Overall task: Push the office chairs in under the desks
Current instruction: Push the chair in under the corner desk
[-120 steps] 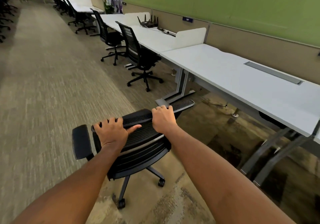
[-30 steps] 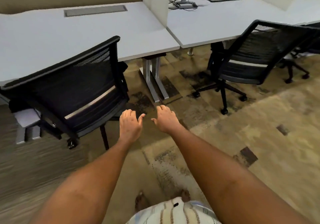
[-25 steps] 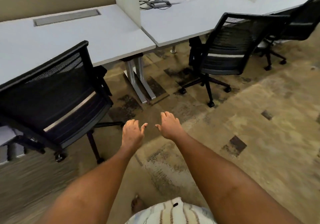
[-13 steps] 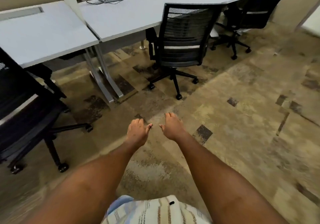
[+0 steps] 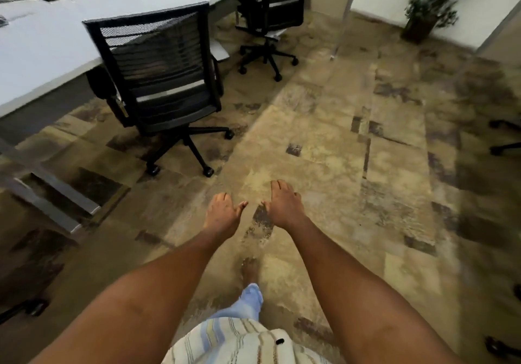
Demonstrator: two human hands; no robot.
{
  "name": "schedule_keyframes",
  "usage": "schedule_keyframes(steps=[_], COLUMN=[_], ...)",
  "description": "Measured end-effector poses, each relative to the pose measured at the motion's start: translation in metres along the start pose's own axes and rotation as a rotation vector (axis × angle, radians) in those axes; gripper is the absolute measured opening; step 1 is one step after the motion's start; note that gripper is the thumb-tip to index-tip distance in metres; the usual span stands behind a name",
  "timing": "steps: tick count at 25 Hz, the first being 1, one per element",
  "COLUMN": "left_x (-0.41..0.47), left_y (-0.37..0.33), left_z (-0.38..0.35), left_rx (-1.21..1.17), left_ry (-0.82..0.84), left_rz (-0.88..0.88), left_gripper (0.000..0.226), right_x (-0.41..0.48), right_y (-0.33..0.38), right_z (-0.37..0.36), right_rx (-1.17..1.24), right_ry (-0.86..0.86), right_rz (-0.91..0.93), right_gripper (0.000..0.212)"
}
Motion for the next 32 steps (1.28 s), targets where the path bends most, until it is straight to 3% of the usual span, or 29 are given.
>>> schedule_keyframes(steps=[16,26,32], left_x=[0.386,0.619,0.749], left_y=[-0.278,-0.447,-0.509], left_z=[0.051,0.072,0.091], left_rx=[0.094,0.059,0.043], left_ry=[0.045,-0.044,-0.074], left_rz=[-0.344,-0.253,-0.194], left_gripper=[0.066,0.072,0.075], right_x=[0.255,0.457,0.597], right_y=[-0.268,-0.437,-0.486], right_z=[0.215,0.364,0.441], right_rx=[0.067,-0.011,0.004], right_ry=[-0.192,-0.174,-0.188], right_rz=[-0.337,-0.210,-0.132], right_gripper=[0.068,0.070,0.069])
Point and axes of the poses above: each hand's wrist, its own x-axis towards the middle knuckle, its own z-axis out of the back of the hand, y = z × x, the point moved 8 cm from there along x, towards the middle knuckle, and after that the axes turned 10 degrees about y, right-handed, at the moved point
